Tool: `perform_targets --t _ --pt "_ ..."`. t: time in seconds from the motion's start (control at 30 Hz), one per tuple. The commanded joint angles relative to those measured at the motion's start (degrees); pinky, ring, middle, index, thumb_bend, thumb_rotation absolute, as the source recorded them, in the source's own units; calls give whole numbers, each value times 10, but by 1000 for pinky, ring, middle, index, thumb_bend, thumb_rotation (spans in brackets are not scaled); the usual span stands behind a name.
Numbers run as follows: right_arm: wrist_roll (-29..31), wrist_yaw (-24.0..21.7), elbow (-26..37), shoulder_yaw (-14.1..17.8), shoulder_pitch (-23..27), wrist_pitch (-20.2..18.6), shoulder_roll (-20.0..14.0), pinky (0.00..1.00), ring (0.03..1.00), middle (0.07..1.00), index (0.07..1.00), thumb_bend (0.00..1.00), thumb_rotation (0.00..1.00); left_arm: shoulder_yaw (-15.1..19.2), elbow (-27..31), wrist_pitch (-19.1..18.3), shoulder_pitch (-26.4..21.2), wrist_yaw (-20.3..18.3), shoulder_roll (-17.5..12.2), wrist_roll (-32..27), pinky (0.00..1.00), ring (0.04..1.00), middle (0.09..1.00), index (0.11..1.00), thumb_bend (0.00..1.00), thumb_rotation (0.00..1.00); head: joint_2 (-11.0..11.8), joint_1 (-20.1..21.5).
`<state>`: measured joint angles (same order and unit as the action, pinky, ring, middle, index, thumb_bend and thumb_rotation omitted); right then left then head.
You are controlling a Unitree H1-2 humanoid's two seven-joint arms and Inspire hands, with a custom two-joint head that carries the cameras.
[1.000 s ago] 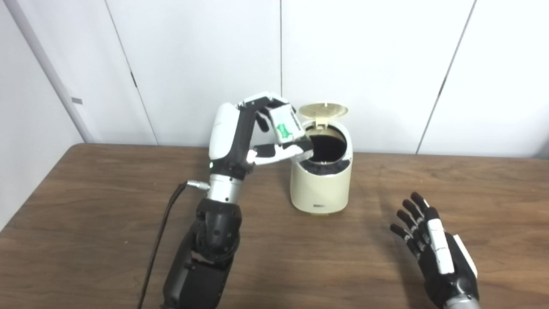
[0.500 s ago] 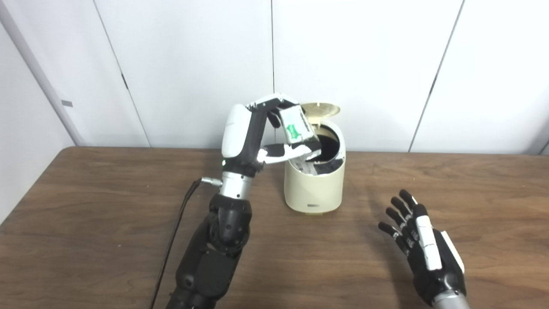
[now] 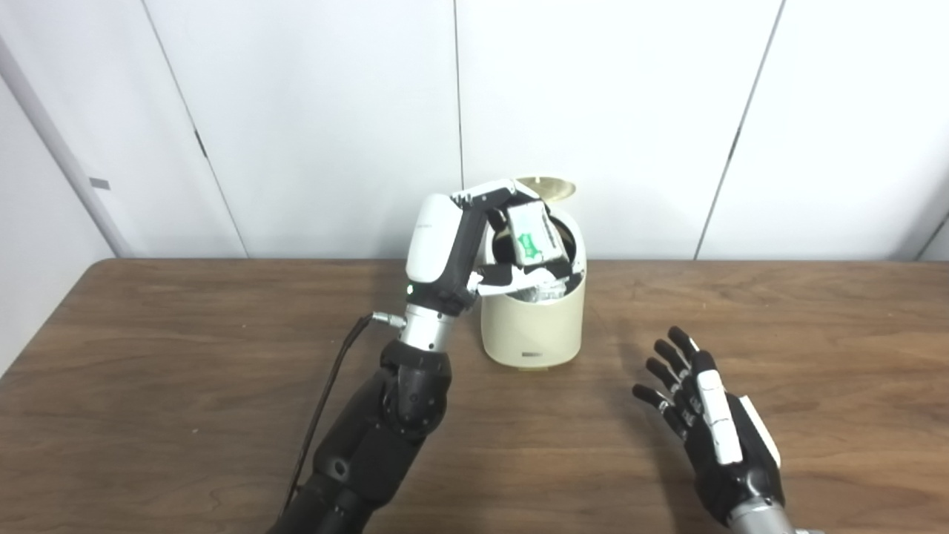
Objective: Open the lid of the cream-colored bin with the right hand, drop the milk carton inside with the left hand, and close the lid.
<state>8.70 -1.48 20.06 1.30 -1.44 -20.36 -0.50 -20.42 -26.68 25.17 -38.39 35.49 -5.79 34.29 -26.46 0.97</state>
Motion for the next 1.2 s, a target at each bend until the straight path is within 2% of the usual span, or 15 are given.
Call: perform_targets --t 0.0,0.17,0.27,0.37,0.5,0.87,1.17 --pt "-2 -1 22 -3 6 23 4 811 927 941 954 539 864 -11 4 17 -44 33 -4 -9 357 436 487 454 477 0 -1 -1" --pt "1 -3 29 0 5 16 1 806 928 941 950 544 884 -55 -23 18 -60 74 -20 -20 374 447 490 456 478 0 -3 -4" --pt "2 -4 33 0 3 14 -1 803 930 940 950 547 886 -79 -45 18 -72 109 -29 1 374 443 478 457 478 0 -5 -7" --pt "6 -5 36 2 2 9 -1 799 928 937 947 549 886 -95 -69 17 -83 147 -34 19 373 442 480 453 478 0 -7 -10" --pt "9 -8 37 2 1 7 -5 799 933 941 952 545 891 -112 -79 18 -92 170 -42 15 370 443 484 452 478 0 -10 -12" --pt "18 -10 36 3 -1 9 -11 808 939 943 955 553 889 -134 -103 17 -103 187 -59 27 365 447 489 451 477 0 -13 -21" --pt "25 -6 38 7 -1 3 -10 810 934 940 952 549 876 -121 -109 17 -97 154 -64 13 372 448 478 479 479 0 -15 -25"
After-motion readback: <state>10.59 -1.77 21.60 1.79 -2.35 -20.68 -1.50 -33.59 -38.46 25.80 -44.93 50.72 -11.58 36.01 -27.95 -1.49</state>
